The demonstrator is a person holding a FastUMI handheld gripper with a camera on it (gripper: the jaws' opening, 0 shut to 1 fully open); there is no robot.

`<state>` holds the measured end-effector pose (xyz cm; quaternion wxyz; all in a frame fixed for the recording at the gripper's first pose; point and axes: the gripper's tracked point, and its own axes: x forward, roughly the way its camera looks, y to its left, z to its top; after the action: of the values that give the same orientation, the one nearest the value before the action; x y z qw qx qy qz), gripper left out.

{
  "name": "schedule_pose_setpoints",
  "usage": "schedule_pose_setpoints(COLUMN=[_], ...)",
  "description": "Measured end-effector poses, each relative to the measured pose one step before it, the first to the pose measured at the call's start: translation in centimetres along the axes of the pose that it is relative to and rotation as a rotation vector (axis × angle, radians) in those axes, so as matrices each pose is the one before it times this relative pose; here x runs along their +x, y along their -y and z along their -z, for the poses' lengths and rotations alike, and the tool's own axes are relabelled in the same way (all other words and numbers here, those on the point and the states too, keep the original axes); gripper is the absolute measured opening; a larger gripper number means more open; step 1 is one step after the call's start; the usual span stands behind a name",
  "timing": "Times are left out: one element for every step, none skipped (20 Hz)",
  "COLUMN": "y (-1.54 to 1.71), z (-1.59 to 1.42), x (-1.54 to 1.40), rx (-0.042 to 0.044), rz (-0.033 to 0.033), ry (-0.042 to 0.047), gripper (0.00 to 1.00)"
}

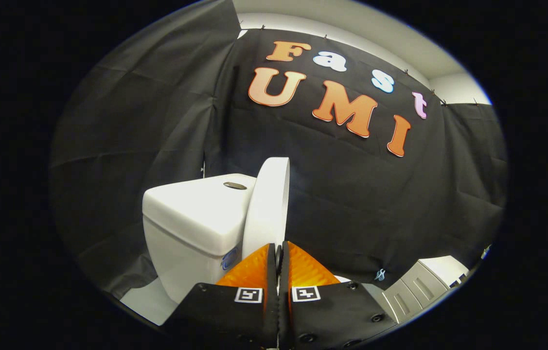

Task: Open the toilet lid.

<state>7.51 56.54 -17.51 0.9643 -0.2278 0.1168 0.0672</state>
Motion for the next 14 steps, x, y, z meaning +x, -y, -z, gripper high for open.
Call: schedule_pose_setpoints(y=[0.037, 0.168, -0.031, -0.145, -0.122, -0.046, 0.374, 0.201, 0.027, 0.34, 0.31, 0.247, 0.157, 0.142], z=[-0.087, 0.036, -0.044, -0.039, 0.0, -0.122, -0.206, -0.264, -0.533, -0.655, -0.796, -0.654, -0.593, -0.376], x=[-0.038, 0.18, -0.053, 0.028, 0.002, 0.101, -0.111, -0.023, -0.345, 0.109, -0.122, -0.122, -0.245, 0.031], rx=[0.00266, 0.00336, 0.0015, 0.00251, 0.00511, 0.00141, -0.00289, -0.00183, -0.00453, -0.00885, -0.01056, -0.00596, 0.00474, 0.01594], rz=[-0.00543, -0.00617, -0.01036, -0.01564, -0.02012, -0.0164, 0.00123, -0.01046, -0.00712, -0.00312, -0.00369, -0.00518, -0.00894, -0.01301], ry=[-0.00484, -0.00303, -0.00126, 0.00157, 0.00105, 0.00412, 0.00525, 0.00967, 0.01511, 0.02465, 0.02672, 0.02445, 0.01943, 0.01238], gripper=[0.09, 0.09, 0.09, 0.1, 0.11, 0.16, 0.2, 0.2, 0.19, 0.27, 0.36, 0.45, 0.53, 0.62])
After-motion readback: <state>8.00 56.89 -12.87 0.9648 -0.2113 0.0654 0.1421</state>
